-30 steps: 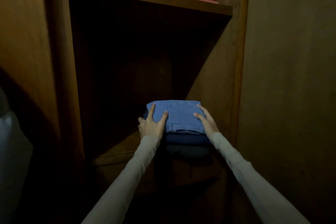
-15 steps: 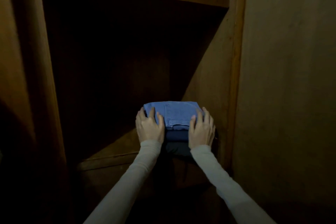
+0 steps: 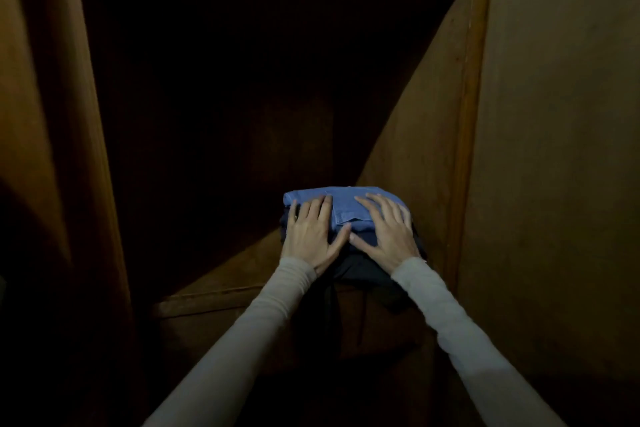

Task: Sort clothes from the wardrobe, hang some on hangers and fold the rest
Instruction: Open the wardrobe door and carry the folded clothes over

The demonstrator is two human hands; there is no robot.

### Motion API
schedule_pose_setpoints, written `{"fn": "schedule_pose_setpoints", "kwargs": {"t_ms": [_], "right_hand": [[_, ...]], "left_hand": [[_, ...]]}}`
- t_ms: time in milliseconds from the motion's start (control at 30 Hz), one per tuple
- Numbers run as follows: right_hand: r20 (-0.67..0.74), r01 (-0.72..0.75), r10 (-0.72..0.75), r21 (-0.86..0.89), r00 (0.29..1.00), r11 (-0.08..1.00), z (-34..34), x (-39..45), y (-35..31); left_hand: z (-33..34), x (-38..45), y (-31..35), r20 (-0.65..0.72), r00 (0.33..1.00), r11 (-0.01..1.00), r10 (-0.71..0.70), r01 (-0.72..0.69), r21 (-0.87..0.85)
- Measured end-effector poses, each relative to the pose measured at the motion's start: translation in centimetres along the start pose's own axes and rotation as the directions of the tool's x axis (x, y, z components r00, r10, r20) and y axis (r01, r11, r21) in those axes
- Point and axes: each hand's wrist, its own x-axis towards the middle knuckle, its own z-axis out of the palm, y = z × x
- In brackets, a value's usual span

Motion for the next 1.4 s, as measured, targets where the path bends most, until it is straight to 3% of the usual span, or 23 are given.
{"fn": "schedule_pose_setpoints", "kwargs": {"t_ms": [67, 133, 267, 367, 567, 667, 767, 833, 967, 1033, 1100, 1167, 1233, 1300, 1400], "right_hand": [[0.309, -0.003, 0.001, 0.005, 0.951, 1.000, -1.7, -0.2, 0.3], [0.534, 0.006, 0.050, -0.102, 0.844, 0.995, -3.3, 0.5, 0.0], [0.663, 0.028, 0.176, -0.286, 0.727, 0.958, -4.3, 1.5, -1.8], [0.679, 0.042, 0.257, -0.391, 0.687, 0.920, -4.3, 1.6, -2.9], [0.602, 0.008, 0.340, -0.499, 0.722, 0.866, -3.8, 0.9, -4.0], [0.512, 0.023, 0.304, -0.537, 0.803, 0.843, -3.7, 0.4, -3.7], [0.330, 0.085, 0.152, -0.604, 0.931, 0.792, -3.4, -0.1, -3.3], [0.260, 0.069, 0.112, -0.598, 0.959, 0.799, -3.1, -0.2, -2.4], [0.362, 0.054, 0.176, -0.543, 0.915, 0.838, -3.1, -0.3, -1.0], [0.553, 0.033, 0.258, -0.461, 0.792, 0.887, -4.0, 0.3, -0.7], [0.646, -0.015, 0.288, -0.394, 0.707, 0.919, -5.0, 1.3, -0.8], [0.655, -0.035, 0.280, -0.360, 0.702, 0.932, -5.5, 1.8, -1.0], [0.621, -0.037, 0.281, -0.375, 0.732, 0.926, -5.0, 1.8, -1.0], [0.582, -0.051, 0.308, -0.415, 0.753, 0.909, -4.1, 1.4, -1.4], [0.526, -0.082, 0.350, -0.465, 0.776, 0.881, -3.1, 0.8, -1.6]], "left_hand": [[-0.8, -0.2, -0.7, 0.124, 0.989, 0.997, 0.076, -0.078, 0.016], [-1.9, 0.3, -0.9, 0.259, 0.956, 0.979, 0.139, -0.172, 0.109], [-2.7, 1.7, 0.3, 0.344, 0.923, 0.955, 0.174, -0.243, 0.170], [-2.4, 2.2, 1.0, 0.378, 0.911, 0.965, 0.163, -0.227, 0.132], [-2.7, 2.7, 3.2, 0.424, 0.903, 0.962, 0.077, -0.179, 0.208], [-2.6, 2.3, 3.5, 0.407, 0.911, 0.961, 0.066, -0.167, 0.220], [-2.7, 2.3, 3.0, 0.366, 0.930, 0.976, 0.042, -0.117, 0.183], [-2.7, 2.3, 2.8, 0.337, 0.941, 0.983, 0.033, -0.092, 0.160], [-1.6, 1.9, 3.2, 0.326, 0.941, 0.981, 0.092, -0.142, 0.135], [-1.2, 1.8, 2.9, 0.317, 0.932, 0.967, 0.176, -0.223, 0.120], [-1.3, 1.5, 1.9, 0.313, 0.919, 0.948, 0.240, -0.291, 0.127], [-1.4, 0.9, 0.6, 0.330, 0.917, 0.945, 0.226, -0.288, 0.153], [-1.3, 0.4, -0.3, 0.344, 0.931, 0.979, 0.122, -0.169, 0.110], [-1.3, 0.2, -0.7, 0.399, 0.916, 0.999, 0.043, -0.030, -0.039], [-1.2, 0.5, -0.8, 0.439, 0.895, 0.989, 0.081, -0.017, -0.149]]}}
